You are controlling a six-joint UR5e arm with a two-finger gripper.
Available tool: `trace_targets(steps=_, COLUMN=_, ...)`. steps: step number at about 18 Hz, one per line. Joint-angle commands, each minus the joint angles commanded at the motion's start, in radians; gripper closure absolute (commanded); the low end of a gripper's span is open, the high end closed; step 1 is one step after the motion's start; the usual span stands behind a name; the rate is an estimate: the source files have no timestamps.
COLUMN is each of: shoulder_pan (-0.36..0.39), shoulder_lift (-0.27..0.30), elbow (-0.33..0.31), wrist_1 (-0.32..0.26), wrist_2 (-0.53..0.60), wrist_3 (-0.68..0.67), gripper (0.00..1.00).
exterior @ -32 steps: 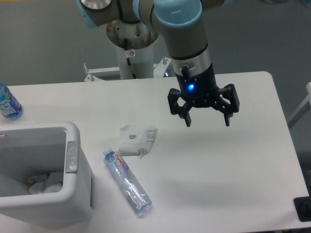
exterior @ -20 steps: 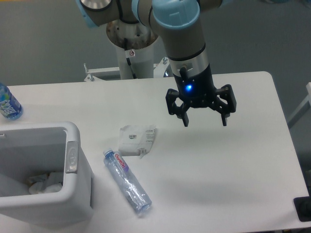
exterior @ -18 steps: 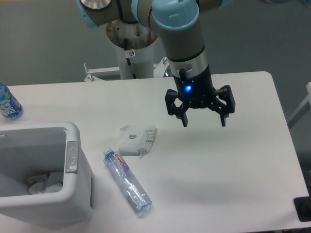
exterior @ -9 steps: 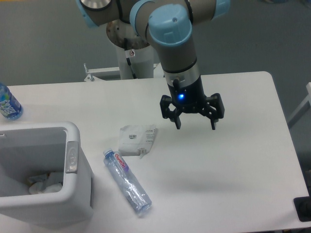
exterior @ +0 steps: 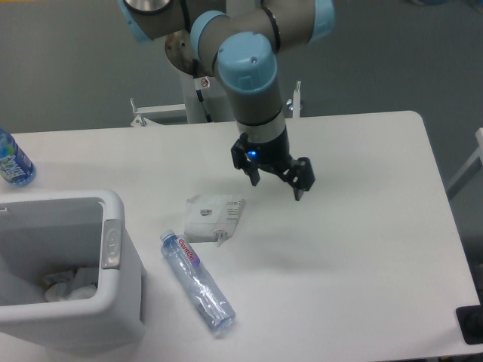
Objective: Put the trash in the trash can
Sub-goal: 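Move the open gripper down toward the crumpled white paper, then lower the gripper onto the white paper and close on it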
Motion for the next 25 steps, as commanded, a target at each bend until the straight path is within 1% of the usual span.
trace_targets(steps=2, shoulder_pan=-0.028, shoulder_lift=-0.037, elbow=-0.011, wrist_1=0.002, wrist_2=0.002, wrist_3=0.005, gripper=0.0)
trace_targets(steps=5, shoulder_pan=-0.058, shoulder_lift=-0.071, elbow=-0.022, wrist_1=0.003, wrist_2=0.002, wrist_3=0.0, gripper=0.0)
trace_targets(steps=11, shoulder_pan=-0.098, shoulder_lift=-0.101, elbow=-0.058, wrist_1=0.005, wrist_2=0.002, wrist_3=-0.003, gripper=0.0)
trace_targets(steps=17, shoulder_pan=-0.124, shoulder_lift=-0.138, elbow=-0.057, wrist_1=0.012, wrist_2=0.002, wrist_3=-0.02, gripper=0.0)
trace_targets(steps=21, shoulder_pan=-0.158, shoulder_lift=-0.166, elbow=-0.057, wrist_1=0.015, wrist_2=0.002, wrist_3=-0.069, gripper=0.0)
trace_targets(steps=25, shoulder_pan=-0.163, shoulder_lift=-0.173, elbow=-0.058, wrist_1=0.015, wrist_2=0.002, wrist_3=-0.073, gripper=0.0)
